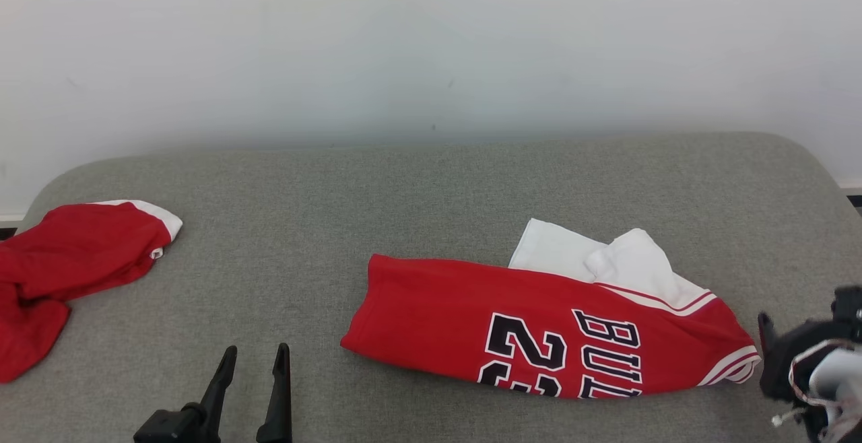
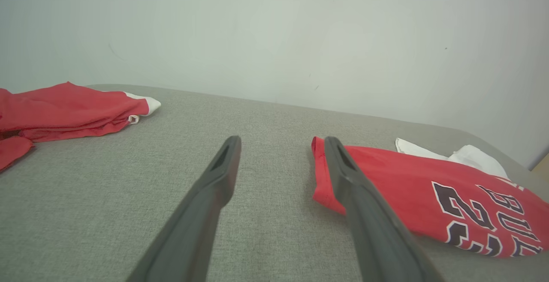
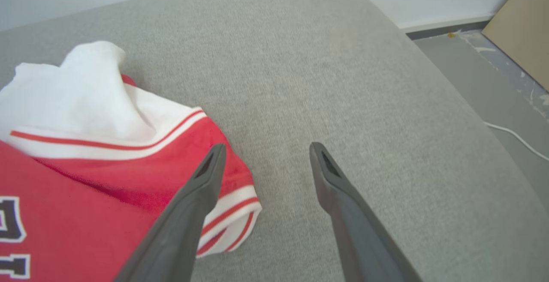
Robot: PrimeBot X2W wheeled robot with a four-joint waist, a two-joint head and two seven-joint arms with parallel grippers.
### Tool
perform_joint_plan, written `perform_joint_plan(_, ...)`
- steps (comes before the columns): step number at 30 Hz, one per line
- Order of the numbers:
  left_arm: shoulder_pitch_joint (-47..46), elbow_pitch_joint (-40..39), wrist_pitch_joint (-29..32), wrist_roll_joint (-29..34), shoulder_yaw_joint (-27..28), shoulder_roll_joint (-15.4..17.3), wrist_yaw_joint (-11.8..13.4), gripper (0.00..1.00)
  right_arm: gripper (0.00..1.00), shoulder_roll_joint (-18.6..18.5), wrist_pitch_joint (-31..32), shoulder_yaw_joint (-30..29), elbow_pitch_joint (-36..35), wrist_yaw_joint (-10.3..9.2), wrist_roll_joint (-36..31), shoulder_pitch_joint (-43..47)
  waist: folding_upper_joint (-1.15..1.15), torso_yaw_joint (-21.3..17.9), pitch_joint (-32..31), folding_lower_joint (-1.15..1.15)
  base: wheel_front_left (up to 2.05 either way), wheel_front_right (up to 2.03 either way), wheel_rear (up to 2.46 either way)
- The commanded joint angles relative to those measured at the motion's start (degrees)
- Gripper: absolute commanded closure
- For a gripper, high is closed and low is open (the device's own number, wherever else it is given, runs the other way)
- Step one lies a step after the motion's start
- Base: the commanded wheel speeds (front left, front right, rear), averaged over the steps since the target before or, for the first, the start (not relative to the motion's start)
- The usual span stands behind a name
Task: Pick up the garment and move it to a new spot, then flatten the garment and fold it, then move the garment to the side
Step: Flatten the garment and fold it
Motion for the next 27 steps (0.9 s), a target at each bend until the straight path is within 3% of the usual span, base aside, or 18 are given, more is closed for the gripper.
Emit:
perform_joint_plan(1, 0.50, -0.26, -0.05, -0.32, 0.17, 0.07, 0.03, 0.00, 0.00, -1.01, -0.09, -0.02, -0.21, -0.12, -0.97, -1.61, 0.00, -0.06, 0.12, 0.00, 0.00, 0.00, 0.00)
perform_joint_plan(4, 0.33, -0.63, -0.05, -0.37, 0.24, 0.21, 0.17, 0.00, 0.00, 0.87, 2.05, 0.18, -0.08, -0.12, -3.30, -5.60, 0.00, -0.10, 0.71, 0.00, 0.00, 0.00, 0.00)
perform_joint_plan(11, -2.20, -1.01, -0.01, -0.19, -0.52, 0.27, -0.16, 0.00, 0.00, 4.53, 13.76, 4.08, -1.67, -0.12, -6.34, -12.38, 0.00, 1.05, 4.21, 0.00, 0.00, 0.00, 0.00)
perform_joint_plan(14, -3.24, -0.80, 0.05, 0.02, -0.92, 0.28, -0.33, 0.00, 0.00, 3.52, 17.39, 5.42, -1.83, -0.12, -7.42, -13.50, 0.00, 1.77, 5.73, 0.00, 0.00, 0.00, 0.00)
perform_joint_plan(18, -4.38, -0.42, 0.08, 0.13, -1.51, 0.24, -0.66, 0.00, 0.00, 0.61, 17.54, 5.28, -1.38, -0.12, -9.54, -14.63, 0.00, 3.01, 7.11, 0.00, 0.00, 0.00, 0.00)
perform_joint_plan(27, -5.59, -0.40, 0.03, -0.21, -1.16, 0.66, -0.51, 0.00, 0.00, 1.86, 19.06, 2.84, -0.57, -0.13, -10.13, -13.08, 0.00, 3.57, 9.57, 0.00, 0.00, 0.00, 0.00)
